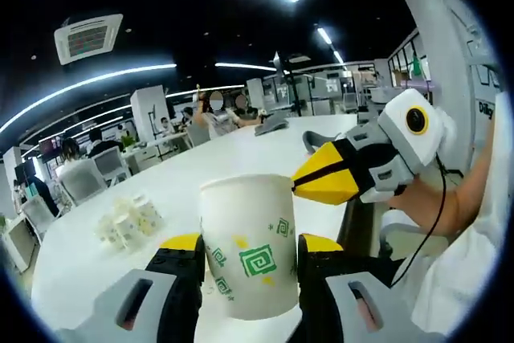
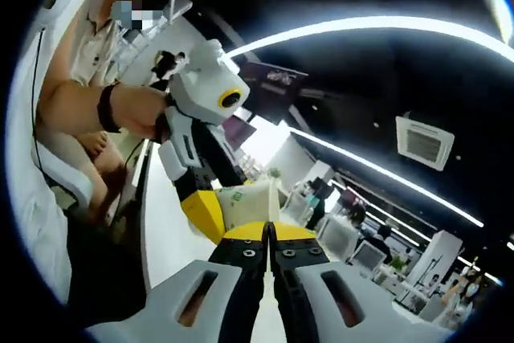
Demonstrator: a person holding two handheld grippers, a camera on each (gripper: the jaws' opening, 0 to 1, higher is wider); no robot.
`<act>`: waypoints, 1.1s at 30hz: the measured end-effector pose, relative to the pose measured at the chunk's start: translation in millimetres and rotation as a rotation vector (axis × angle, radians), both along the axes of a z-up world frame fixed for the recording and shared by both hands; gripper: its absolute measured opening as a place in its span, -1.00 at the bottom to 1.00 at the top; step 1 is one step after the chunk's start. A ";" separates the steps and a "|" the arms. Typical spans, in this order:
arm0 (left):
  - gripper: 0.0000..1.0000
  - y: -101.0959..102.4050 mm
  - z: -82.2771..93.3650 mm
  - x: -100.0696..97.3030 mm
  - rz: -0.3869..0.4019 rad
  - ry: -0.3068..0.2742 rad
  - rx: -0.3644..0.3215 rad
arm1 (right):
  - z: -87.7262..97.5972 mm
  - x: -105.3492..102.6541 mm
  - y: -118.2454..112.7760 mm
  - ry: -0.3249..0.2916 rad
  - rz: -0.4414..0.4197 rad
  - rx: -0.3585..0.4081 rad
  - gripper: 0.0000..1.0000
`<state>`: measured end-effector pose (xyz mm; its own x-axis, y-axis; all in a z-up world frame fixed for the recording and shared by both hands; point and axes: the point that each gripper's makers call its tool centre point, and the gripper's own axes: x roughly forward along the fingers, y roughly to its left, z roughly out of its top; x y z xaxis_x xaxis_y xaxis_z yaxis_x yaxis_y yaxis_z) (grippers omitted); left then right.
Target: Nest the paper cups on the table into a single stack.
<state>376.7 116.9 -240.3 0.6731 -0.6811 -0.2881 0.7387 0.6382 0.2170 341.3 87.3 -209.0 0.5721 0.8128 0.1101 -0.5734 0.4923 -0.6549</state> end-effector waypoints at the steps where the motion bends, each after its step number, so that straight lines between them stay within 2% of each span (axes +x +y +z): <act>1: -0.02 -0.4 -0.3 0.1 0.001 -0.002 -0.002 | 1.6 -1.3 0.7 -0.009 -0.001 -0.005 -0.98; 8: -0.05 -3.6 -0.3 -0.7 0.005 -0.024 -0.013 | 6.7 -3.7 1.7 -0.019 0.005 -0.001 -0.97; 18: -0.09 -0.7 -3.7 -0.7 0.012 -0.041 -0.054 | 11.9 -4.5 -0.6 0.034 0.044 0.059 -0.93; 23: -0.09 4.3 -1.8 0.7 0.025 -0.047 -0.074 | 18.4 -3.5 -8.5 0.090 0.067 0.150 -0.87; 24: -0.09 6.3 0.1 1.6 0.029 -0.050 -0.084 | 21.1 -2.7 -13.0 0.108 0.073 0.189 -0.87; 28: -0.09 13.0 8.1 5.8 0.044 -0.059 -0.134 | 24.0 3.1 -29.2 0.170 0.083 0.293 -0.87; 33: -0.09 22.0 18.4 12.9 0.059 -0.064 -0.212 | 18.7 9.9 -45.2 0.222 0.072 0.355 -0.85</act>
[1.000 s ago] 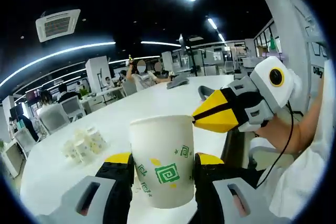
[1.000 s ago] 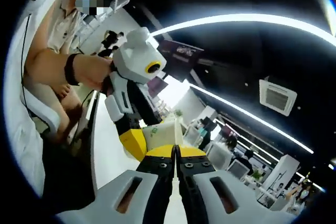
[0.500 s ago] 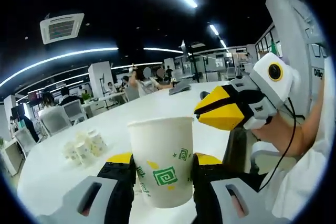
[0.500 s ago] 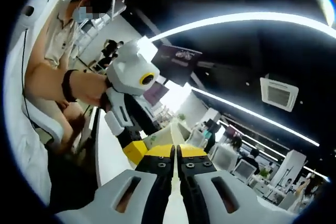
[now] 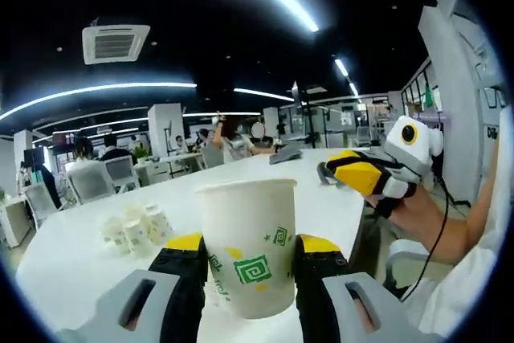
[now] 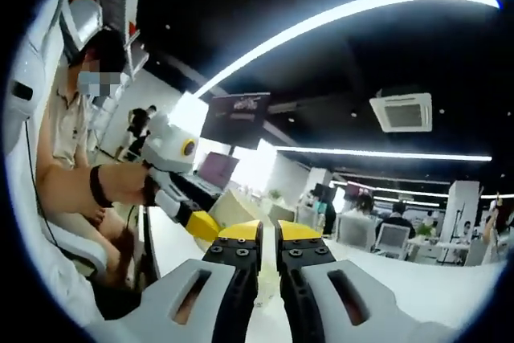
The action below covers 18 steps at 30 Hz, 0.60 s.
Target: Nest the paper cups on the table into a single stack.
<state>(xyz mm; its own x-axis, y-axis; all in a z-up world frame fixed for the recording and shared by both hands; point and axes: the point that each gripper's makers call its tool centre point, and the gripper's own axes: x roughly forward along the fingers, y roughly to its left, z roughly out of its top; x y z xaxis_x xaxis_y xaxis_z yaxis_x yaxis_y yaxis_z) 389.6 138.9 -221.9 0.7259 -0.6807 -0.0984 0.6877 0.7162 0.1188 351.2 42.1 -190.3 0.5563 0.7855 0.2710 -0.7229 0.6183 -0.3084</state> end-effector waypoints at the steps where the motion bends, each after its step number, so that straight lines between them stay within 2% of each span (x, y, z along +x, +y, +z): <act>1: -0.09 2.0 2.2 1.4 0.001 0.000 -0.014 | -2.2 0.8 -3.5 0.014 -0.001 0.012 -0.85; 6: -0.09 12.3 17.8 7.5 0.007 -0.019 -0.092 | -9.1 4.6 -12.9 0.048 -0.008 0.041 -0.84; 11: -0.08 21.5 33.8 15.3 0.010 -0.040 -0.167 | -13.7 4.9 -14.8 0.056 -0.012 0.034 -0.84; 18: -0.07 22.2 45.4 33.0 0.001 -0.069 -0.227 | -22.4 6.3 -17.9 0.075 -0.016 0.033 -0.84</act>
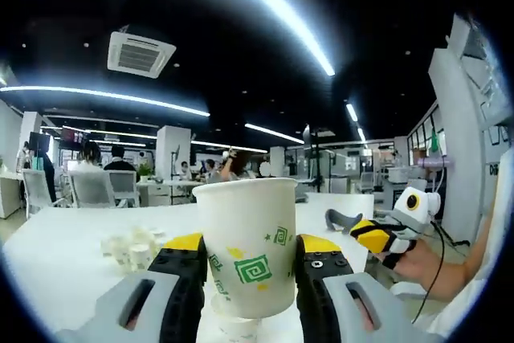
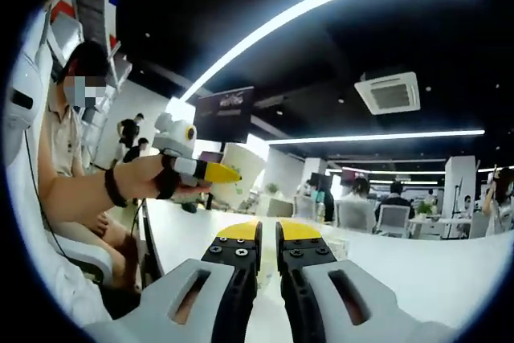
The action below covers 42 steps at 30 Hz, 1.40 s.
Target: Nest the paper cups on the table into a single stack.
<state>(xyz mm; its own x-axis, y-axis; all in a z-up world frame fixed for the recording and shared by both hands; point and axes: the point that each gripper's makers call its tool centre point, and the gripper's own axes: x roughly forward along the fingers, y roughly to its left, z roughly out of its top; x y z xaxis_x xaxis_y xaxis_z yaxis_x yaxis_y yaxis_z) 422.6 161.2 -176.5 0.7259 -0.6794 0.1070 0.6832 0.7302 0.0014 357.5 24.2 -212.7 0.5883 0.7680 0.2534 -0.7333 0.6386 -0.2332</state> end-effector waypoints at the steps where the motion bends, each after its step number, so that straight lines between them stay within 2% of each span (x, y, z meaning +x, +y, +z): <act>1: -0.07 -0.9 1.8 2.5 0.000 -0.006 -0.009 | -0.6 -0.6 0.1 0.001 0.000 0.001 -0.84; 8: -0.07 -2.0 3.4 22.7 0.013 -0.023 -0.040 | -4.5 -0.5 -2.4 0.008 -0.008 0.003 -0.84; 13: -0.07 -2.4 -3.6 33.1 0.021 -0.012 -0.061 | -3.1 0.5 -7.2 0.007 -0.016 0.018 -0.84; 19: -0.07 -7.4 -18.9 42.5 0.031 -0.002 -0.065 | -4.8 3.1 -11.4 0.011 -0.026 0.021 -0.84; 24: -0.07 -18.9 -46.3 45.2 0.010 0.007 -0.078 | -4.1 2.4 -13.5 0.006 -0.033 0.020 -0.84; 27: -0.06 -24.4 -55.2 46.4 0.005 0.002 -0.095 | -4.6 2.7 -14.5 0.007 -0.035 0.021 -0.84; 33: -0.06 -30.3 -70.8 55.5 0.035 -0.019 -0.012 | -4.3 1.7 -14.7 0.001 -0.040 0.012 -0.84; 42: -0.05 -32.3 -79.9 61.2 0.035 -0.034 0.043 | -6.3 5.3 -14.5 0.008 -0.041 0.008 -0.84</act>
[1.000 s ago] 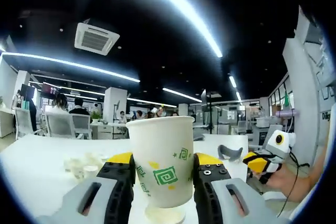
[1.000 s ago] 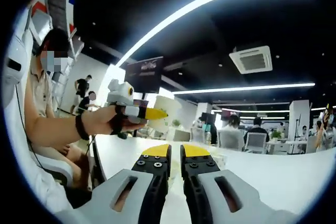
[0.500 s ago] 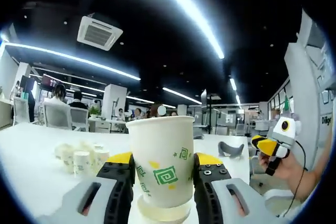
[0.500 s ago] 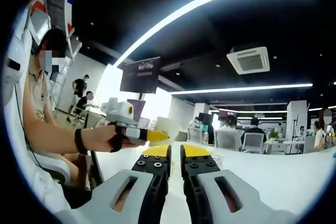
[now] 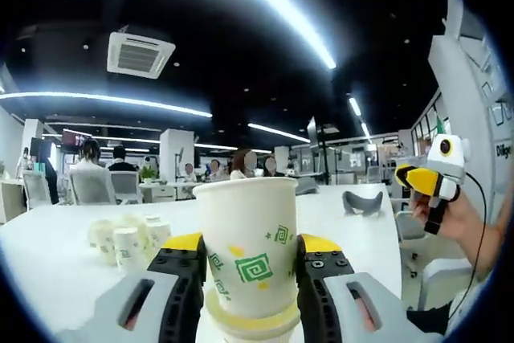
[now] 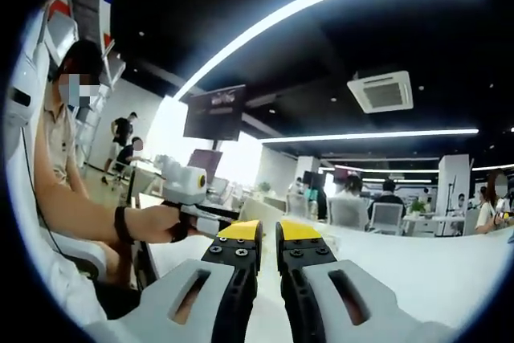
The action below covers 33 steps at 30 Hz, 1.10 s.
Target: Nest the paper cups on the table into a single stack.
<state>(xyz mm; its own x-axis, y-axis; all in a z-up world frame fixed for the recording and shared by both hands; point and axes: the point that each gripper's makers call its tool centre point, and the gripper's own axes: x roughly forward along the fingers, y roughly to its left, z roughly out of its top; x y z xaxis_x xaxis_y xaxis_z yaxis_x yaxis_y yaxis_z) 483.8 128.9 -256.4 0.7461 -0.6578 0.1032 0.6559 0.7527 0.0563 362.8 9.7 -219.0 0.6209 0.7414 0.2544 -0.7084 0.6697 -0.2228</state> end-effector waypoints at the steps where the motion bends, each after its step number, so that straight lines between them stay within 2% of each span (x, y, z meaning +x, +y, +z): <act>1: -0.05 0.0 -0.7 0.3 0.004 -0.003 0.011 | 0.3 0.1 0.3 -0.001 0.001 0.001 -0.84; 5: -0.04 0.7 -2.8 1.0 0.010 -0.002 0.035 | -0.6 1.0 0.1 0.002 0.004 0.004 -0.84; 16: -0.05 -3.0 -4.2 -1.4 0.007 -0.009 0.036 | 1.3 3.3 -4.8 -0.001 -0.001 0.008 -0.84; 24: -0.03 2.6 -12.0 -0.1 0.016 0.013 0.051 | 1.0 4.2 -4.4 0.000 0.001 0.006 -0.84; 33: 0.22 7.8 -14.1 -2.4 0.024 0.034 0.055 | 1.7 3.4 -3.3 -0.001 0.001 0.005 -0.84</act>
